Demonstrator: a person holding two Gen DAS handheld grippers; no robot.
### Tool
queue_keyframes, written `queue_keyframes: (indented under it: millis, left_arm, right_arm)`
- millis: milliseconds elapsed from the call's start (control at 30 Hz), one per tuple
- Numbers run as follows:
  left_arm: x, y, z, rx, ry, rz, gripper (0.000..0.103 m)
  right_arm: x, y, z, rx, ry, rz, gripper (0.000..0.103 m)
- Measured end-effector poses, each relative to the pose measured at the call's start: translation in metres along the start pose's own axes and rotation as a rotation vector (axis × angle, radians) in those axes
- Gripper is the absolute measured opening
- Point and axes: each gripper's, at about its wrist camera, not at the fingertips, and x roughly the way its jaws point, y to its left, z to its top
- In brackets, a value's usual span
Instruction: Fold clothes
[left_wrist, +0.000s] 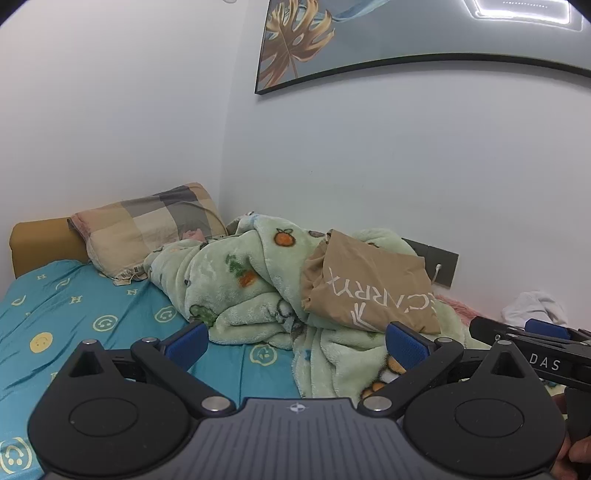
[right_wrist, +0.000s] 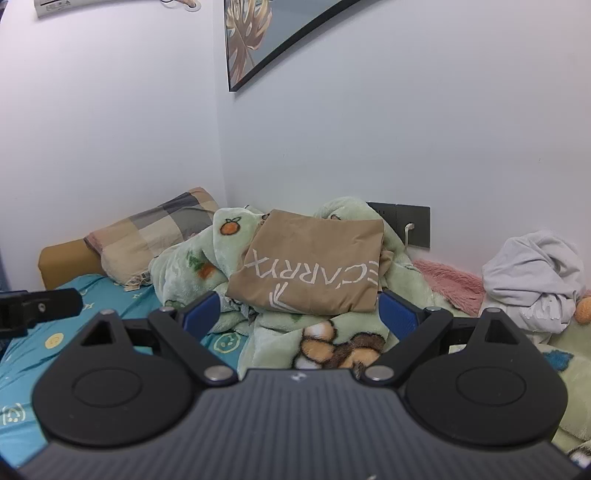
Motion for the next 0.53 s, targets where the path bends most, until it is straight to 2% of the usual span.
queue_keyframes:
  millis: [533]
  left_arm:
    - [0.0014,-0.0101,-0.0057,0.020,0.020,0.008,0.103]
  right_arm:
    - [0.0011,0.0023,-0.0011,-0.021,0.010,0.000,0.094]
